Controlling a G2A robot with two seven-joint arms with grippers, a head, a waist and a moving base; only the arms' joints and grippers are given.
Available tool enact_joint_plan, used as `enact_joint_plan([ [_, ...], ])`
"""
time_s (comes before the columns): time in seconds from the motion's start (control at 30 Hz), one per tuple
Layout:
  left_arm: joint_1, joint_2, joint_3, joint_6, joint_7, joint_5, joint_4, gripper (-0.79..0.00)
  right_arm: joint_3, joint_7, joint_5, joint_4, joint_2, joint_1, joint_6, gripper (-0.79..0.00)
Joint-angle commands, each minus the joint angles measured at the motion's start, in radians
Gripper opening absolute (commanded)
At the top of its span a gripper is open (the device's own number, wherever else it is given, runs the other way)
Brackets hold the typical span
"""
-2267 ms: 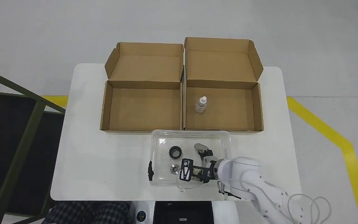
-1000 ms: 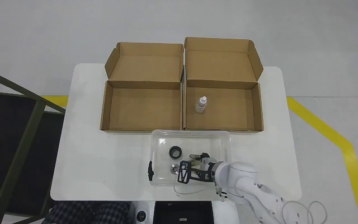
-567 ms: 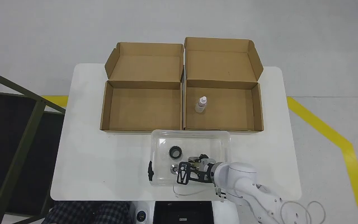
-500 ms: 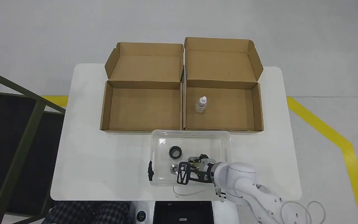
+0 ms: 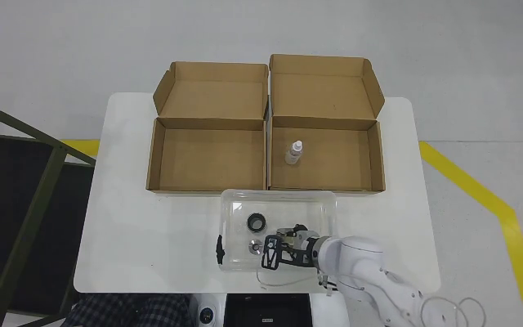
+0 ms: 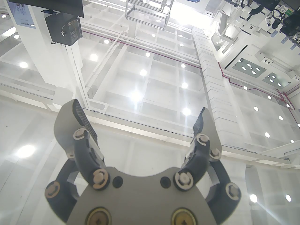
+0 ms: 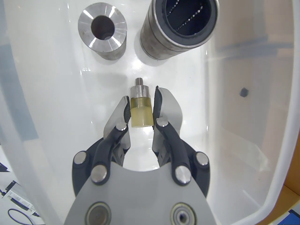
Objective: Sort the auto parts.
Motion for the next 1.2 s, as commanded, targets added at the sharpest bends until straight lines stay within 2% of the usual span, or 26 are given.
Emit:
enact_joint_plan([
  [0.0, 0.000, 0.000, 0.000, 0.000, 0.000, 0.000, 0.000, 0.000, 0.023, 0.001, 0.013, -0.016, 0.005, -0.014, -0.007, -0.785],
  [0.17, 0.000, 0.000, 0.000, 0.000, 0.000, 0.000, 0.000, 0.000, 0.055, 0.000, 0.021, -0.017, 0.012, -0.031, -0.011, -0.785],
  [0.53, 0.000, 0.000, 0.000, 0.000, 0.000, 0.000, 0.000, 0.000, 0.042, 0.015, 0.020, 0.024, 0.008, -0.019, 0.003, -0.785],
  [0.63, 0.000, 0.000, 0.000, 0.000, 0.000, 0.000, 0.000, 0.000, 0.035, 0.018, 0.019, 0.029, 0.007, -0.017, 0.003, -0.674],
  [0.83, 0.000, 0.000, 0.000, 0.000, 0.000, 0.000, 0.000, 0.000, 0.019, 0.021, 0.019, 0.035, 0.003, -0.009, 0.007, -0.653],
  [1.0, 0.000, 0.000, 0.000, 0.000, 0.000, 0.000, 0.000, 0.000, 0.014, 0.025, 0.021, 0.037, 0.002, -0.004, 0.008, -0.533],
  [1.17, 0.000, 0.000, 0.000, 0.000, 0.000, 0.000, 0.000, 0.000, 0.007, 0.033, 0.026, 0.041, 0.000, 0.001, 0.005, -0.570],
])
